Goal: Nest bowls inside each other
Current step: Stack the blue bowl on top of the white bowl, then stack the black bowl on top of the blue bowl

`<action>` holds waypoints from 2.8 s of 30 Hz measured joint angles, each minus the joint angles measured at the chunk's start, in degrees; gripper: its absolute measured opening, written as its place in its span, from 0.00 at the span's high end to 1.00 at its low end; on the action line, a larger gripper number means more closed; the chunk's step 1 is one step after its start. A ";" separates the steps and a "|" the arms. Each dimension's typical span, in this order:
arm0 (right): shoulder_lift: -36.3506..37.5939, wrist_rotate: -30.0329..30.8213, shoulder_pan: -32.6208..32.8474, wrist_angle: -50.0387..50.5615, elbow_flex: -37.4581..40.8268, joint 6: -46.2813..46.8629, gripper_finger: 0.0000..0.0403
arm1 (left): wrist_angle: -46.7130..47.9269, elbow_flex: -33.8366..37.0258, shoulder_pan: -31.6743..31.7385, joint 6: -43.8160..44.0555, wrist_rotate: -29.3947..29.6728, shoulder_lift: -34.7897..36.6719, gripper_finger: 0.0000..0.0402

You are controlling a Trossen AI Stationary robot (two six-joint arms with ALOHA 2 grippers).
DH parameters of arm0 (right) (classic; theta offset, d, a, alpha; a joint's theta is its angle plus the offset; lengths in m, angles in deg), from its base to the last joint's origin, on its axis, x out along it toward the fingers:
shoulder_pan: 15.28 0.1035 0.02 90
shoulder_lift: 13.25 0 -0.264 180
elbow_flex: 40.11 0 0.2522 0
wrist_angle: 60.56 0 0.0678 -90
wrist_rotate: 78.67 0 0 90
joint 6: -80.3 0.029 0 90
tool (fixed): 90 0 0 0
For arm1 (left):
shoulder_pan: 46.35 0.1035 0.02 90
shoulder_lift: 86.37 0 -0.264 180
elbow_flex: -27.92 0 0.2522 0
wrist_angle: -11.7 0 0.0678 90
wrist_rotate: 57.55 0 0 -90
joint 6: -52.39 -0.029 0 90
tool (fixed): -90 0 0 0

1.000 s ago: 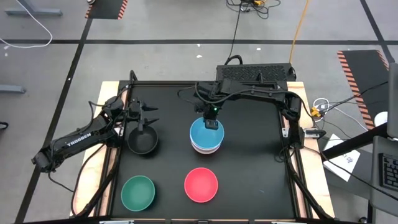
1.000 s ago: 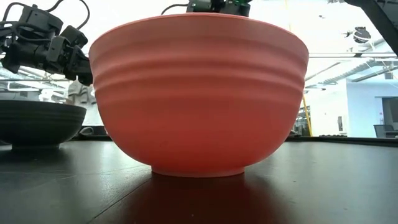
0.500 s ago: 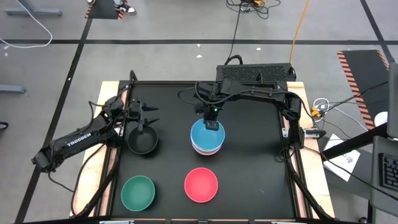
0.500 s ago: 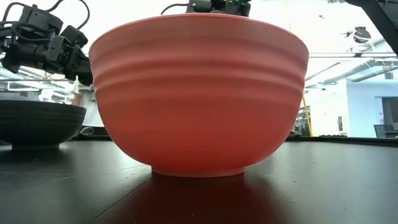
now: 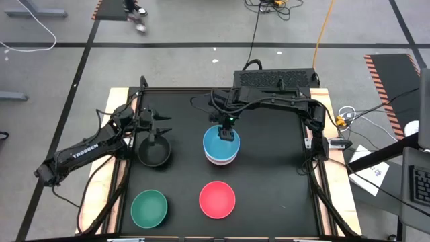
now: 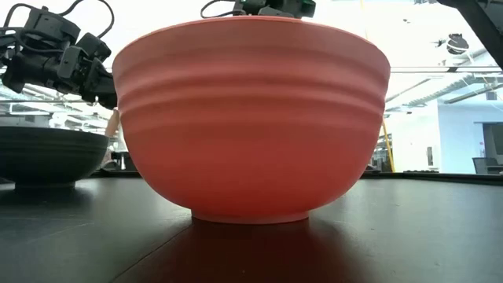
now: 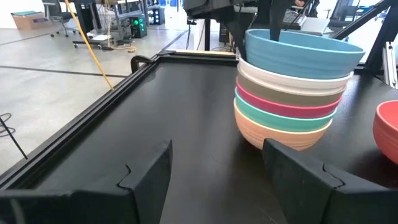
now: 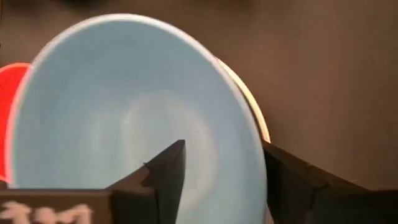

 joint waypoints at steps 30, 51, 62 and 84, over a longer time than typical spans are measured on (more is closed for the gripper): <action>26.13 4.80 7.16 -24.32 15.14 -6.96 0.45 | 0.73 0.02 0.02 2.37 3.24 0.17 0.37; 63.78 4.32 -1.00 -79.25 91.35 9.16 0.45 | -11.88 -0.87 0.00 6.78 -3.17 0.48 0.37; 64.32 -0.73 -6.62 -99.35 105.59 15.83 0.46 | 8.61 -13.28 -0.36 0.13 6.16 0.60 0.36; 64.22 -1.58 -6.60 -106.82 109.75 11.45 0.46 | 59.80 -39.88 -2.95 -0.99 22.01 -14.31 0.37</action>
